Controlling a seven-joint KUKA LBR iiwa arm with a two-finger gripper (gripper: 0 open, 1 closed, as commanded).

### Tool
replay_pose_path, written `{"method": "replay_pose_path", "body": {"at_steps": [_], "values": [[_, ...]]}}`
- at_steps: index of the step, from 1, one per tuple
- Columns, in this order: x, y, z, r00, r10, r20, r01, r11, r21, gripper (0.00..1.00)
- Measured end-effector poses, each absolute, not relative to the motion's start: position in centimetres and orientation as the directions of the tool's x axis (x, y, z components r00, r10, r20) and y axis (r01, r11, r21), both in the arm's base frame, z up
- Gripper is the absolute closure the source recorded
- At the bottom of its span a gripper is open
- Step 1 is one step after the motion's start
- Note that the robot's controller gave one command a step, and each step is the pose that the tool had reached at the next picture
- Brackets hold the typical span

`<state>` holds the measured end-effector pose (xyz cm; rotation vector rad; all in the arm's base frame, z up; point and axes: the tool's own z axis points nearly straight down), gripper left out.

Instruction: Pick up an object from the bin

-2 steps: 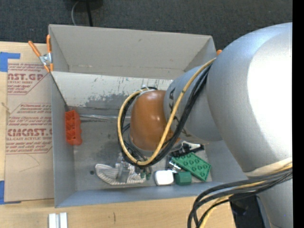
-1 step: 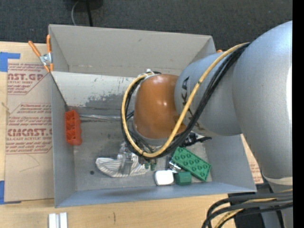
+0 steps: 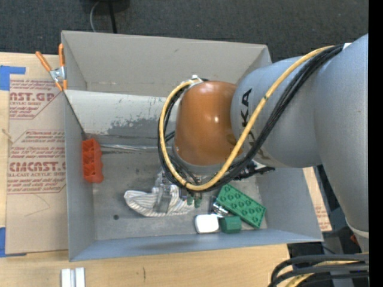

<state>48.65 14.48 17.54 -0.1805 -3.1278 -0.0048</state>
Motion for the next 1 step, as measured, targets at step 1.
{"method": "replay_pose_path", "body": {"at_steps": [1], "values": [[48.20, 14.81, 20.99, -0.993, 0.115, 0.019, 0.115, 0.993, -0.002, 1.00]]}}
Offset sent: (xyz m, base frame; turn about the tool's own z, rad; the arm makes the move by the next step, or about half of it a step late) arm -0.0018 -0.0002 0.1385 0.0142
